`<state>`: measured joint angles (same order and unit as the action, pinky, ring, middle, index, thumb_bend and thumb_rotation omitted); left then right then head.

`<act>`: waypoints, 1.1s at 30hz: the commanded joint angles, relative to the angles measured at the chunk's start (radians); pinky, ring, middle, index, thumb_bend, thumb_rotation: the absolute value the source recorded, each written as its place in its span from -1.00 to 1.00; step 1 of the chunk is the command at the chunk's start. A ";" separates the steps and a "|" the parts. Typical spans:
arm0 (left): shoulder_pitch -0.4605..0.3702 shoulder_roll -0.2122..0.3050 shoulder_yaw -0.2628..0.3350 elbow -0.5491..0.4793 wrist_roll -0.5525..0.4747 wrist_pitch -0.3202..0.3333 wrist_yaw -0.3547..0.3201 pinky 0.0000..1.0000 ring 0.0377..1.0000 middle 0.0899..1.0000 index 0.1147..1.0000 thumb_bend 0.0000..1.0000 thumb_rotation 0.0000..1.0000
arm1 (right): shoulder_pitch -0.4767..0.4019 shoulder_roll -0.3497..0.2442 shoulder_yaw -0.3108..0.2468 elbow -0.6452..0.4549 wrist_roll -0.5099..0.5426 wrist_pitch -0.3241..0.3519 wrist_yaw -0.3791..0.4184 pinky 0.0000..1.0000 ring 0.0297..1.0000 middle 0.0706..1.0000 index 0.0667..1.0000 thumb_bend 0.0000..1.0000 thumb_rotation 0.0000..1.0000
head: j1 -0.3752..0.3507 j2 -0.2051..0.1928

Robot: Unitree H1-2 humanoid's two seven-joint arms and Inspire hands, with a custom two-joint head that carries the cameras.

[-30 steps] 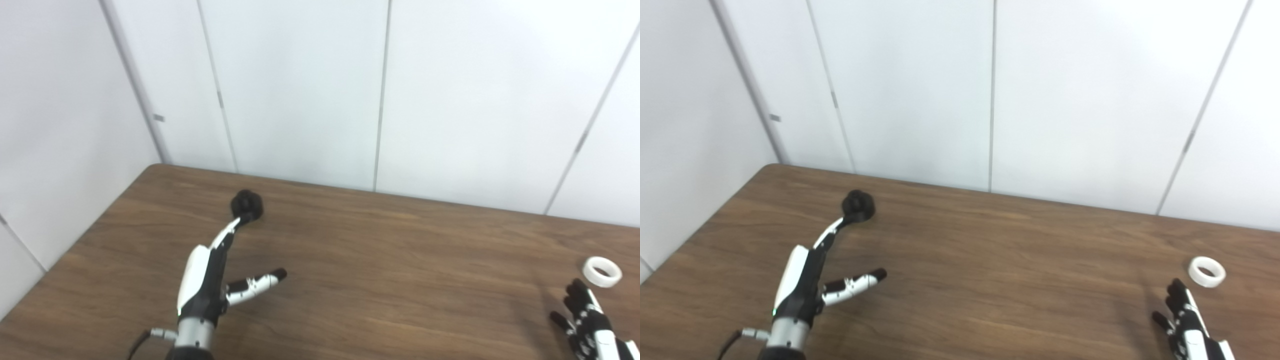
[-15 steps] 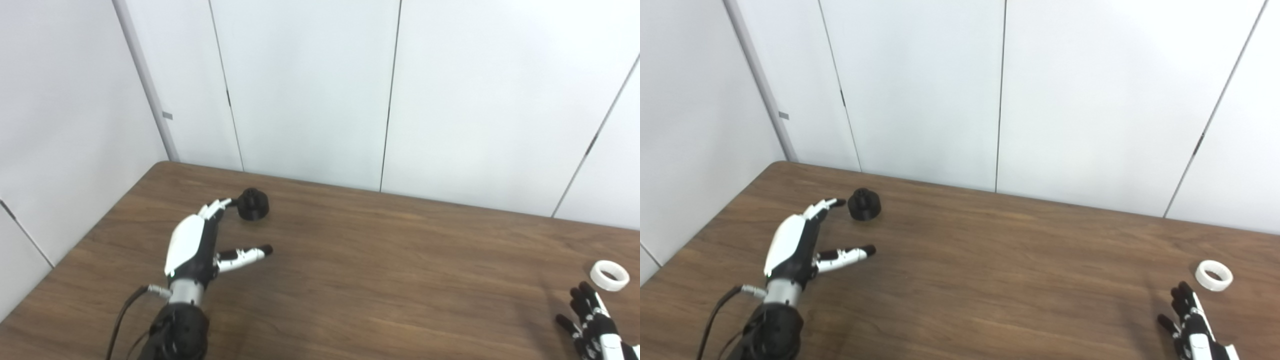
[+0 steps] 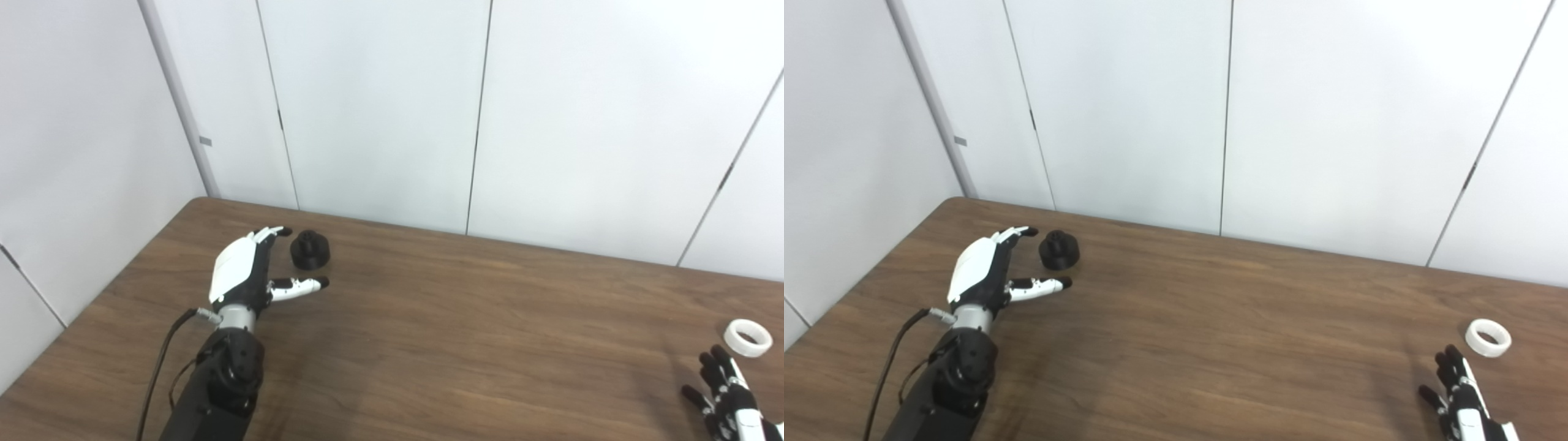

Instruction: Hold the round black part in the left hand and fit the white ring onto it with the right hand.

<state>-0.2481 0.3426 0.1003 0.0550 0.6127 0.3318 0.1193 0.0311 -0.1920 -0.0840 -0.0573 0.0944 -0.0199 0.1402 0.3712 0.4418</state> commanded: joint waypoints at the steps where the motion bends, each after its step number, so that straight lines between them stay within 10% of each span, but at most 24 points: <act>1: -0.072 0.037 -0.003 0.014 0.016 -0.014 0.039 1.00 0.93 0.81 0.61 0.88 -0.33 | 0.012 0.010 0.010 0.035 -0.005 0.007 -0.005 1.00 1.00 0.95 1.00 -0.13 1.00 | 0.000 0.001; 33: -0.258 0.063 -0.084 0.341 0.003 0.059 0.121 1.00 1.00 0.86 0.62 0.90 -0.32 | 0.016 0.008 0.011 0.029 -0.036 0.018 -0.032 1.00 1.00 0.93 0.99 -0.04 1.00 | -0.014 0.001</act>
<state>-0.4456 0.3677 0.0192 0.4020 0.6078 0.3893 0.2264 0.0307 -0.1907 -0.0812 -0.0581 0.0698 -0.0240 0.1146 0.3574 0.4418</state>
